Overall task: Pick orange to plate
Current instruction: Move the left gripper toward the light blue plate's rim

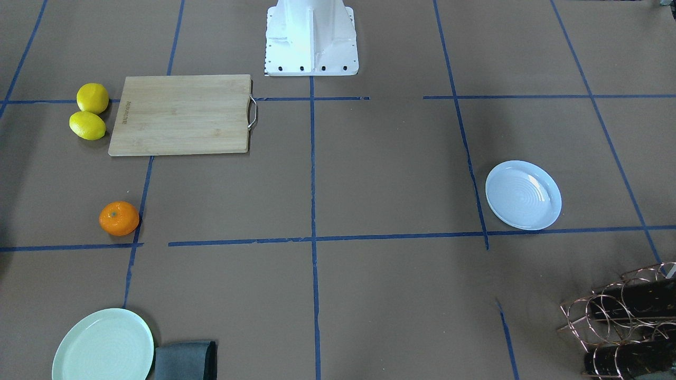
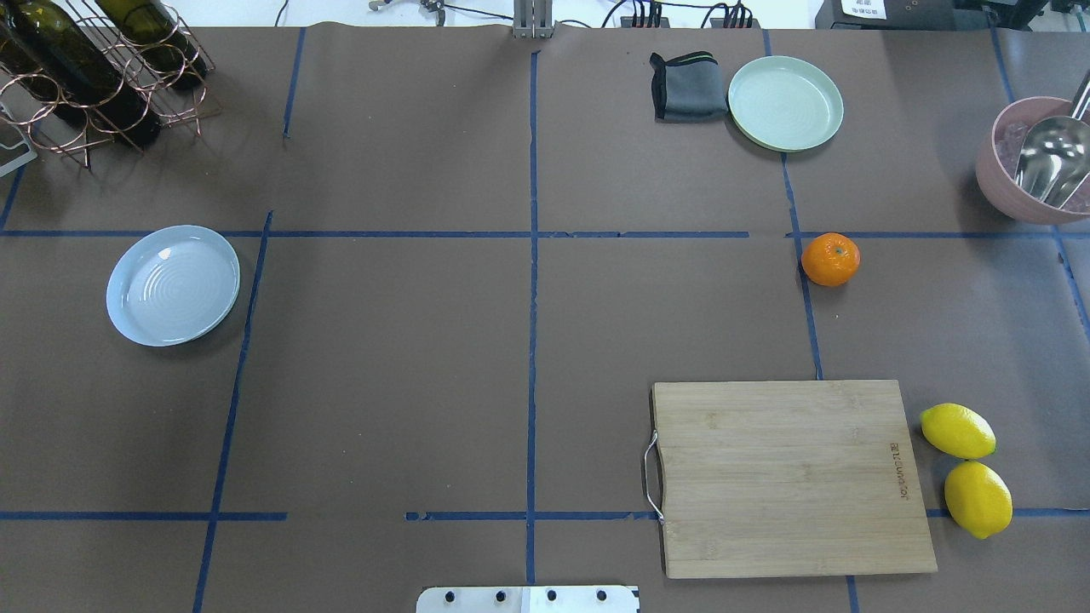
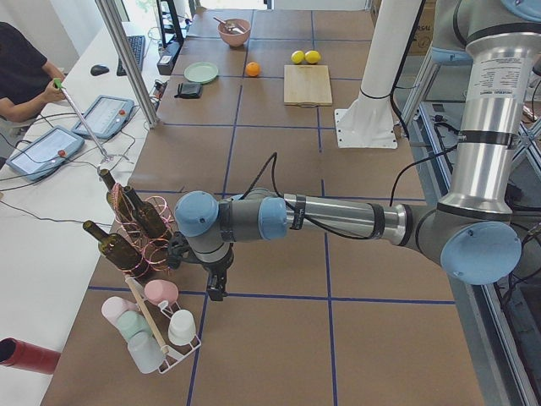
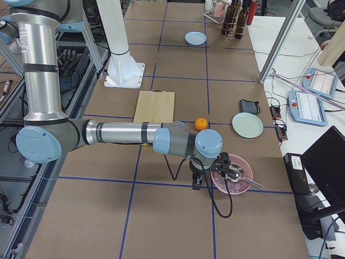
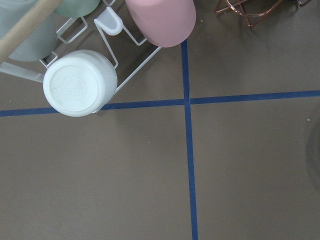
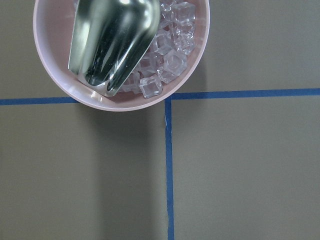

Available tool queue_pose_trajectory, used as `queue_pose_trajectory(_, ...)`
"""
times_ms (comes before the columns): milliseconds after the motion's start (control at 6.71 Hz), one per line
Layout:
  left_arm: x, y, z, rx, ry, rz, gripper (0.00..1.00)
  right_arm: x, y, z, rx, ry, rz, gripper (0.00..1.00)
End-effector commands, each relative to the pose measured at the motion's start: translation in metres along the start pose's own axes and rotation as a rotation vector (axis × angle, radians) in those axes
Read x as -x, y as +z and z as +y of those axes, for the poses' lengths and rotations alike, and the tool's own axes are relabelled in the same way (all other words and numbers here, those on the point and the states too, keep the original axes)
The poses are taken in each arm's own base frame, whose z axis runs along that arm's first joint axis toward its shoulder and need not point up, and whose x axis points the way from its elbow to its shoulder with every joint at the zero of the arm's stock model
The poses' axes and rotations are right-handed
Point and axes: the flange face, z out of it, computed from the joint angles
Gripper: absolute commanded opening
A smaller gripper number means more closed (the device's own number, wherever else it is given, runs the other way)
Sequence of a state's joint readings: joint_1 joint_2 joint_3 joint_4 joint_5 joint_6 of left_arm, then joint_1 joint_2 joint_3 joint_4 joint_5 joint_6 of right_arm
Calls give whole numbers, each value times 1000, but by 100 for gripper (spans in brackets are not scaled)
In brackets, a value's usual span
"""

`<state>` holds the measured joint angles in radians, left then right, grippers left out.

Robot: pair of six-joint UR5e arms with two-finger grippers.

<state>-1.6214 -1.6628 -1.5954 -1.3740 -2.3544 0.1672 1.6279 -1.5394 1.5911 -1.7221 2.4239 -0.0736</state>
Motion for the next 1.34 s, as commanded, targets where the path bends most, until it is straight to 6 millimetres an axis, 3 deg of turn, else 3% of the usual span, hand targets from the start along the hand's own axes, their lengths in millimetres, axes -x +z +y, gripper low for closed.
queue_pose_trajectory(0,-10,-13,-12,-25,24,-4,100,1,-2,-1,-6,-6,2,100)
queue_pose_trajectory(298,-49,-52,-55,-116,126,-10,100,11,-10,-2,-25,-24,-1,100)
queue_pose_trajectory(447,-83,-44,-68,-171,259,-13,100,23,-19,-3,-43,-50,2,100)
queue_pose_trajectory(596,-136,-1,-75,-186,414,8,100,30,-23,-6,-52,-63,-2,100)
queue_pose_trajectory(745,-154,11,-80,-190,407,22,100,59,-29,-20,-62,-122,1,100)
queue_pose_trajectory(894,-162,31,-80,-159,408,30,100,75,-43,-39,-84,-141,-3,100)
queue_pose_trajectory(1043,-161,50,-84,-140,340,41,100,86,-38,-40,-83,-168,-1,100)
queue_pose_trajectory(1191,-185,72,-81,-137,258,62,100,96,-36,-43,-97,-190,-3,100)
